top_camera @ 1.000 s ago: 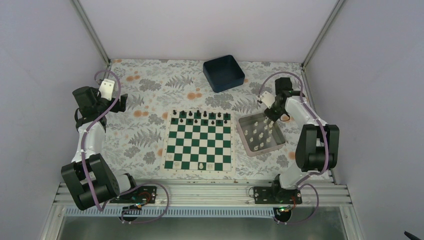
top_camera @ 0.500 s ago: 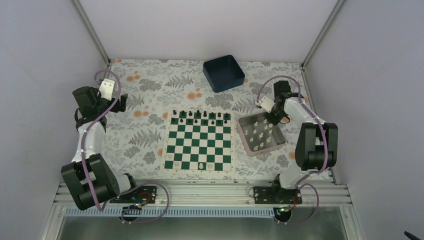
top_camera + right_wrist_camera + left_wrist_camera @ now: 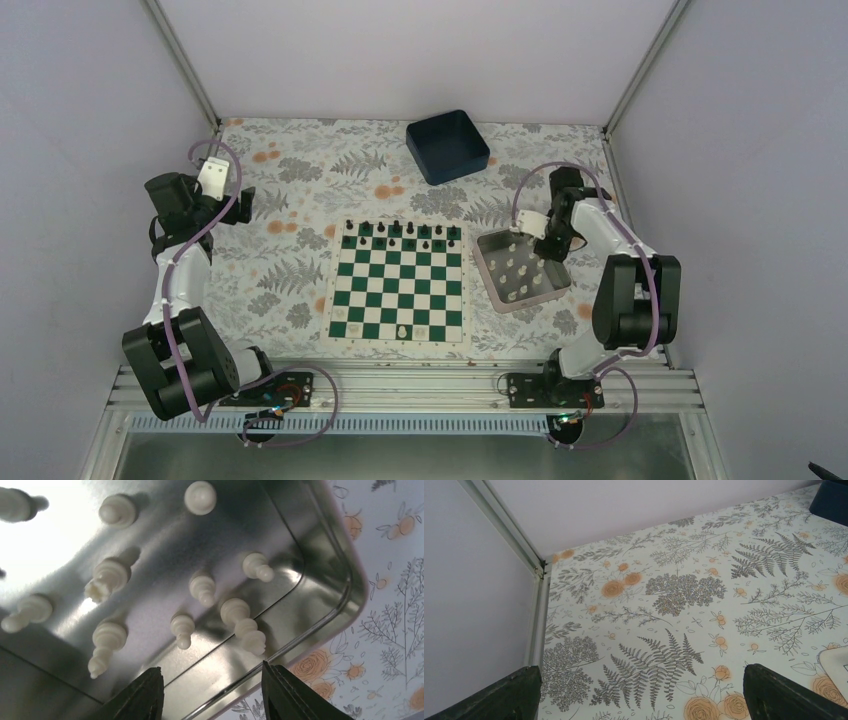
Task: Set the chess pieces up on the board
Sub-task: Pick up the chess piece from the storage box.
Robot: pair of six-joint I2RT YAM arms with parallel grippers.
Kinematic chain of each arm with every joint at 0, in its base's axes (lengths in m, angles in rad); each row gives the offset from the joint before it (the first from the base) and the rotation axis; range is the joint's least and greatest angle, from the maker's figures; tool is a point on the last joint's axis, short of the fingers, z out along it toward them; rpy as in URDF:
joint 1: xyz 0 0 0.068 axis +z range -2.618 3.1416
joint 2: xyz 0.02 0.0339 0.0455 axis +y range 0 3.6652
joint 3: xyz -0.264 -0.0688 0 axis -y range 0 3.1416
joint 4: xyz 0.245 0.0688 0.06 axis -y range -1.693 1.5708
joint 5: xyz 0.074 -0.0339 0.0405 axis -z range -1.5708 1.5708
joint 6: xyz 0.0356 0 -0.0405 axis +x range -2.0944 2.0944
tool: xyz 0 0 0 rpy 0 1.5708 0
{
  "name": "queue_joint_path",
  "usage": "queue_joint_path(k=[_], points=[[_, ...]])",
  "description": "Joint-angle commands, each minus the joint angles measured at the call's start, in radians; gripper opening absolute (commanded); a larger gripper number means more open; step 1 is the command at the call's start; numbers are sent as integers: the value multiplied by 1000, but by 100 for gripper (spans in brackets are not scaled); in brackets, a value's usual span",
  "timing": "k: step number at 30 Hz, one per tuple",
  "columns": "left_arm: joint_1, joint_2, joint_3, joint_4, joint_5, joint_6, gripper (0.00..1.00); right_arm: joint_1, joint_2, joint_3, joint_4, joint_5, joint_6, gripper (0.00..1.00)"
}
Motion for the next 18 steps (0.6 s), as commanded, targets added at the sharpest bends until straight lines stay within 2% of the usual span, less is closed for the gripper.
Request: queue_joint_path(k=[1,9,18], points=[[1,-13,-11,23,11,-10,100,-15,-17,-8,-21,-32,-222,52],[1,-15,-15,26,8,-11,100,-18,-49,-17,39,-55,-390,48],[1,-16,-18,27,7,-10,100,-18,9,-18,94,-4,-422,44]])
